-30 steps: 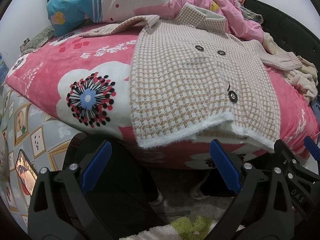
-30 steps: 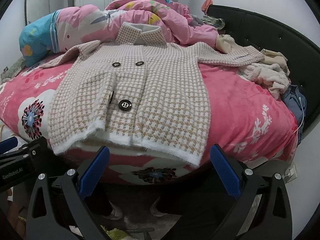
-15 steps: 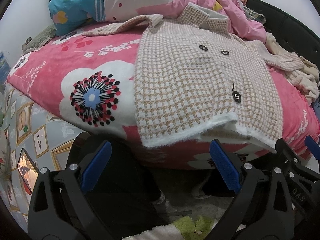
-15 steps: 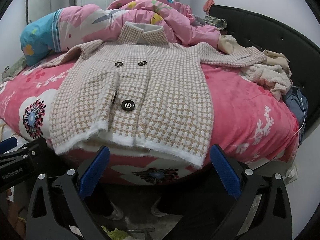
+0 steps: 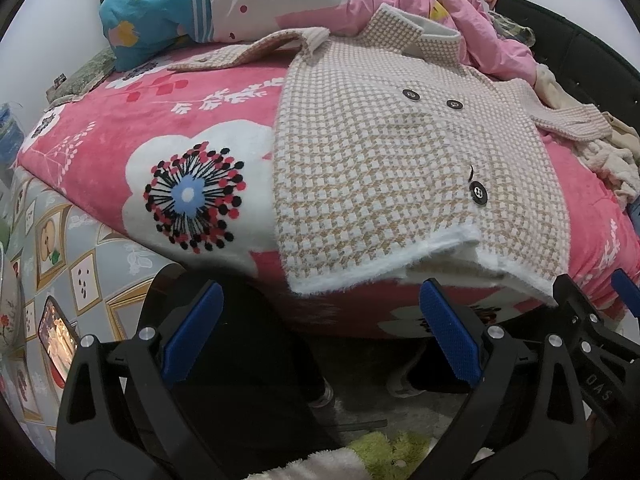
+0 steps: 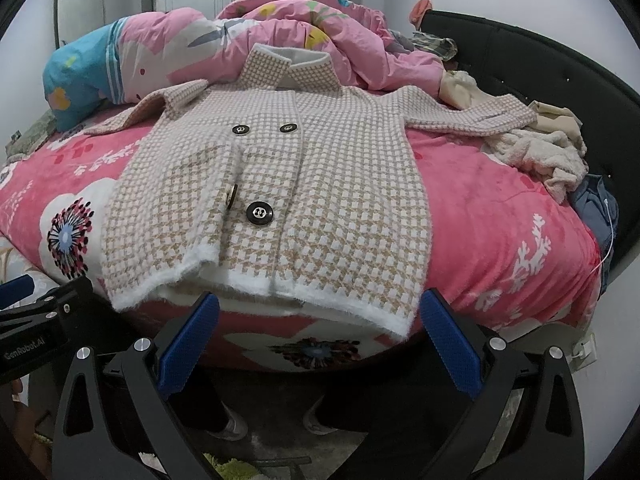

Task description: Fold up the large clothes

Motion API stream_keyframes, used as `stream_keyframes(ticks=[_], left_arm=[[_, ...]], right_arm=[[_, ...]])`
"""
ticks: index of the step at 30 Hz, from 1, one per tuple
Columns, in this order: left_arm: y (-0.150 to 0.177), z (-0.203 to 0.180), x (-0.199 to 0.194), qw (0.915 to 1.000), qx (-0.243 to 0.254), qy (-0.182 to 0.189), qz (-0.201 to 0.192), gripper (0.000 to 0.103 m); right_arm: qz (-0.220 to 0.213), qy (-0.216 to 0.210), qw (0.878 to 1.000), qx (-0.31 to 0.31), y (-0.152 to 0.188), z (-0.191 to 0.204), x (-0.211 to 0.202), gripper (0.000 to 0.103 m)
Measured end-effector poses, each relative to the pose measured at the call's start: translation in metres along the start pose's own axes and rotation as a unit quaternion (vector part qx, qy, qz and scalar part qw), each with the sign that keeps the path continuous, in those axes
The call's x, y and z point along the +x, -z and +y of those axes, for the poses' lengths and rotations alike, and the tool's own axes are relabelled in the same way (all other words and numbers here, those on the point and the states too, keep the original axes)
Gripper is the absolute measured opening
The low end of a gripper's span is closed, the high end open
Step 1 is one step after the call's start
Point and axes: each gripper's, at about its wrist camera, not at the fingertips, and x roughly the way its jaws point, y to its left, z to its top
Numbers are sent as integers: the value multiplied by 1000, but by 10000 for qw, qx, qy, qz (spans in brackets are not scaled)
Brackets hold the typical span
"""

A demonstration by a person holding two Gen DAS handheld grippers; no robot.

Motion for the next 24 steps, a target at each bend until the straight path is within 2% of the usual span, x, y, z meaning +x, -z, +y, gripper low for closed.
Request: stream_keyframes(ticks=[9,24], left_arm=[[-6,-1,5,10000,10,-68,8,95],[-37,7,23,9994,-133,-301,-53,95]], right_arm=[[-29,-32,10000,-30,-5,2,2,98],[-270,-150,9991,-295,-53,9,23,98]])
